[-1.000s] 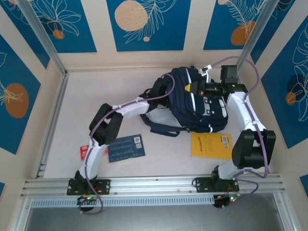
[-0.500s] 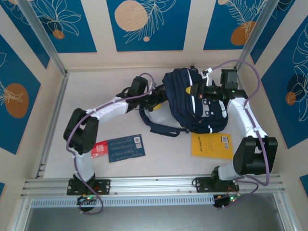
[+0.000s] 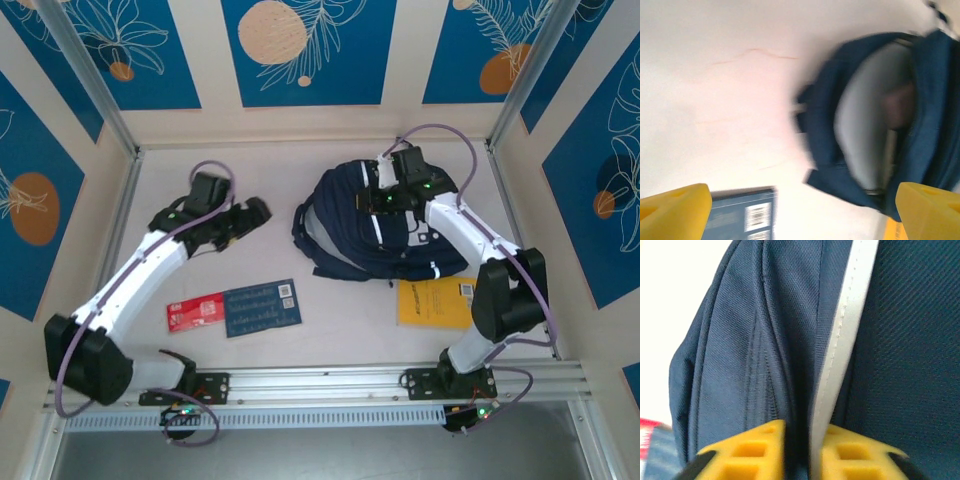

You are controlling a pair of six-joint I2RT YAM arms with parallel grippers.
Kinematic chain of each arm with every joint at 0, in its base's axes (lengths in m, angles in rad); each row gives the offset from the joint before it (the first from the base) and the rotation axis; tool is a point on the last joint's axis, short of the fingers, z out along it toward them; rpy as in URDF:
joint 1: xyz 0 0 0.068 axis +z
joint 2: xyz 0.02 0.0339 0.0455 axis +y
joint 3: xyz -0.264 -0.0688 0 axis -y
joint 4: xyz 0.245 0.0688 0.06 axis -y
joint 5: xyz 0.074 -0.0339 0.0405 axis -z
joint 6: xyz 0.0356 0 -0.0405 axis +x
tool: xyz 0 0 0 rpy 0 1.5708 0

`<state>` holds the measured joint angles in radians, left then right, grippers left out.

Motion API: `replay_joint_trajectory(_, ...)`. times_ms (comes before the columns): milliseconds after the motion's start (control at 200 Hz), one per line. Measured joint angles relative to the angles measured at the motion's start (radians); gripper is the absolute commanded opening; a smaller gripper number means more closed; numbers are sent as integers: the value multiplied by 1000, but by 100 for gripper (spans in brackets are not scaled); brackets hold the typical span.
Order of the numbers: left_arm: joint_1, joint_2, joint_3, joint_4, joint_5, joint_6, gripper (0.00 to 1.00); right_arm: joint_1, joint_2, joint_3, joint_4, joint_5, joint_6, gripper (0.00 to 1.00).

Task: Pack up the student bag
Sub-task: Move the personal item to the middle-left of the table.

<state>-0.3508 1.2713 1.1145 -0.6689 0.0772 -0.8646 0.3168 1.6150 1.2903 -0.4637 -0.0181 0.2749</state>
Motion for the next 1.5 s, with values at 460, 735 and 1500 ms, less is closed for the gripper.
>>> replay_joint_trajectory(460,266,-30,-373,-95,73,-18,94,228,-55,13,1,390,-18,59)
replay_joint_trajectory(735,266,30,-438,49,107,-46,93,288,-142,-66,7,247,42,59)
replay_joint_trajectory(1500,178,466,-77,326,183,-152,90,336,-85,-86,54,98,93,58)
